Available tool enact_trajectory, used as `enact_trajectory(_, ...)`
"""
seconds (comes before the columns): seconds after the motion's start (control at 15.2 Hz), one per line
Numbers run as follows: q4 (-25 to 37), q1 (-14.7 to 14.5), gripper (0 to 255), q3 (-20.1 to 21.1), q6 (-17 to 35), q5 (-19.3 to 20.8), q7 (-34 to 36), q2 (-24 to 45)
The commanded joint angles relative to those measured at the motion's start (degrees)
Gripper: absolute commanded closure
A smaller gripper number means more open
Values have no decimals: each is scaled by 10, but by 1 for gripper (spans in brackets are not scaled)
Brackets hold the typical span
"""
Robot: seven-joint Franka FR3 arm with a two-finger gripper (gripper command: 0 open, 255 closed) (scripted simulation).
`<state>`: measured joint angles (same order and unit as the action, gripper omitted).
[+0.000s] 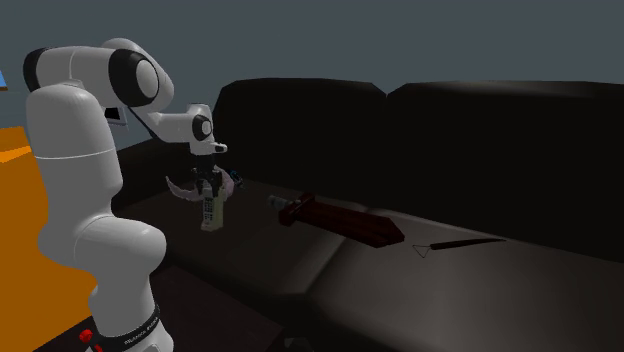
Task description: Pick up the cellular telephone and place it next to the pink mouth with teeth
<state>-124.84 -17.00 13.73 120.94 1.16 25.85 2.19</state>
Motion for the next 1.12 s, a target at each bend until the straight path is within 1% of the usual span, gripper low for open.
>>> enact_trajectory(0.0, 0, 0, 0, 0, 0, 0, 0, 0)
enact_trajectory(0.26, 0, 0, 0, 0, 0, 0, 0, 0)
enact_trajectory(0.53, 49, 0, 0, 0, -72, -7, -5, -24)
enact_trajectory(1.06, 49, 0, 0, 0, -72, -7, -5, -24)
